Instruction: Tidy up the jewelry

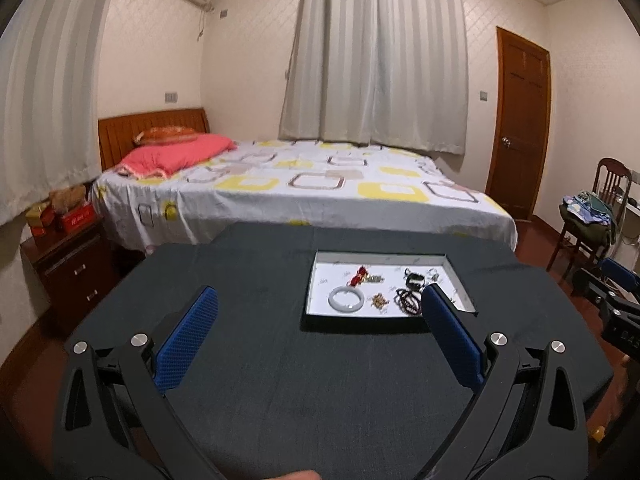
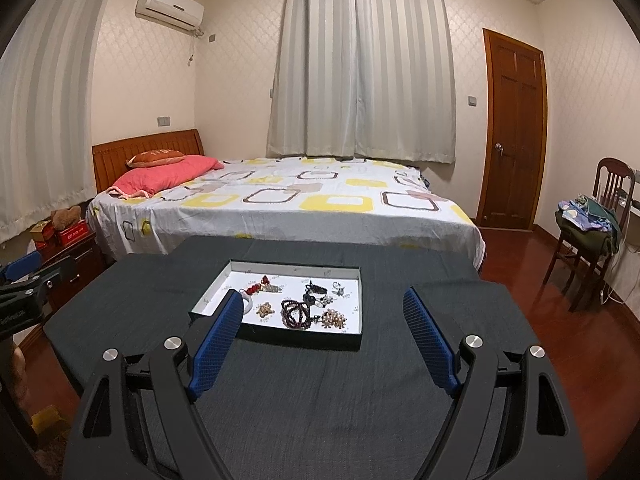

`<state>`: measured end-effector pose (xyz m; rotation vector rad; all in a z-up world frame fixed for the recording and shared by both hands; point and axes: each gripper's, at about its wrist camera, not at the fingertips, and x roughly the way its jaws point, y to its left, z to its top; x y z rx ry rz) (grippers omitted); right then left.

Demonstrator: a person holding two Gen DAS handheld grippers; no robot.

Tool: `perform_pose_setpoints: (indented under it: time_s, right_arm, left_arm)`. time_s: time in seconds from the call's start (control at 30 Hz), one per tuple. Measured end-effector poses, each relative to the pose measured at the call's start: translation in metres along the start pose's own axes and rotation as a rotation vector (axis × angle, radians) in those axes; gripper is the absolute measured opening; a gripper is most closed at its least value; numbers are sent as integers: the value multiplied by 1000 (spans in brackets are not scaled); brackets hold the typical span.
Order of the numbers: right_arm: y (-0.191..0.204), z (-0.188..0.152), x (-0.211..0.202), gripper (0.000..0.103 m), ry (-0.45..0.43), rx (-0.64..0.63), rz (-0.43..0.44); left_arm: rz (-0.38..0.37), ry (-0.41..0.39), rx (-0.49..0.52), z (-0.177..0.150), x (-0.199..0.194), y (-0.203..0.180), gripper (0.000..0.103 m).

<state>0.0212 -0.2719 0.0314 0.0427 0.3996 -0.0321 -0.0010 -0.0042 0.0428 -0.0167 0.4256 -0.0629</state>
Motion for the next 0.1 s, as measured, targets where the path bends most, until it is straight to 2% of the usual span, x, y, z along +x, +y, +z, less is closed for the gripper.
perform_pose_setpoints:
  time_s: [0.1]
  right_arm:
    - [-9, -7, 20, 79, 14, 14, -20]
  left_arm:
    - [11, 67, -24, -7, 33, 9, 99]
